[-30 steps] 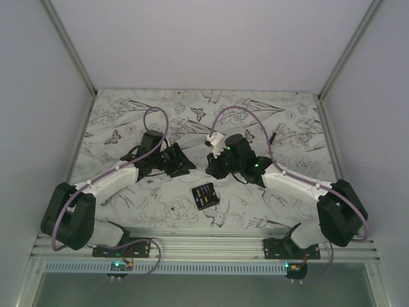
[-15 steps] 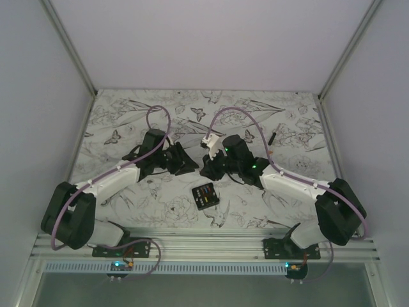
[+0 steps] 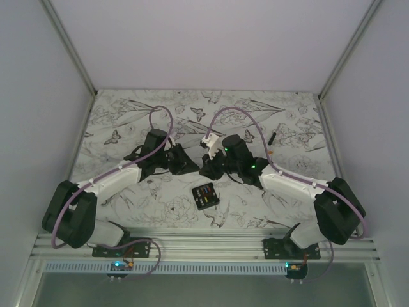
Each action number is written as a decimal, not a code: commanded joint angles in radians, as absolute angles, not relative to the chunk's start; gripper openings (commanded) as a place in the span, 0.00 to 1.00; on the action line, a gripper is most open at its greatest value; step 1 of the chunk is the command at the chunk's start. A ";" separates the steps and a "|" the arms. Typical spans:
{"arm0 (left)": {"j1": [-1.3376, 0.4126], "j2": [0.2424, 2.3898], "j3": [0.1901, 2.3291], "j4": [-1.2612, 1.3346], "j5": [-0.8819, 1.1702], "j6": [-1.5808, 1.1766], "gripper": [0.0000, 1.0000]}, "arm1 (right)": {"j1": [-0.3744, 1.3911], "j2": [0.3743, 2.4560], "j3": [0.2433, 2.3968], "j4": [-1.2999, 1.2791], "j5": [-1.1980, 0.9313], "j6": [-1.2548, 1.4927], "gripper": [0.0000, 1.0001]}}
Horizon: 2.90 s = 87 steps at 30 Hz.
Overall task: Snap on the fuse box
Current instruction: Pick up the fuse from the center of the board.
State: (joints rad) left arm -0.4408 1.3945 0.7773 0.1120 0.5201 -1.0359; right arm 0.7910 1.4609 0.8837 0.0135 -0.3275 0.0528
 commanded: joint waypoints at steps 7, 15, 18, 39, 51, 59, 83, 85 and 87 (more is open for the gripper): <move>-0.451 1.397 0.792 0.130 0.552 -1.045 0.00 | 0.801 1.470 0.886 0.103 -0.313 0.077 0.18; -0.452 1.321 0.765 0.135 0.511 -1.065 0.00 | 0.801 1.414 0.842 0.188 -0.272 0.195 0.34; -0.451 1.226 0.738 0.135 0.459 -1.067 0.00 | 0.801 1.333 0.783 0.258 -0.230 0.286 0.42; -0.510 0.790 0.739 0.154 0.175 -1.141 0.00 | 0.908 1.170 0.590 0.911 -0.056 0.891 0.48; -0.605 0.731 0.734 0.247 0.106 -1.191 0.00 | 0.965 1.235 0.584 1.091 0.024 0.923 0.43; -0.621 0.710 0.724 0.260 0.104 -1.209 0.00 | 0.965 1.263 0.594 1.147 0.014 0.940 0.30; -0.634 0.692 0.702 0.300 0.107 -1.221 0.00 | 0.965 1.342 0.649 1.234 -0.081 1.011 0.16; -0.634 0.691 0.702 0.303 0.107 -1.221 0.00 | 0.965 1.353 0.653 1.249 -0.094 1.022 0.17; -0.635 0.688 0.700 0.305 0.107 -1.221 0.00 | 0.965 1.360 0.656 1.258 -0.100 1.029 0.17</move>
State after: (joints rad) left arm -0.6216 0.6926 0.7147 0.2489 0.0734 -1.2098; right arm 0.9531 1.3392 0.6113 1.2091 -0.0414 1.0035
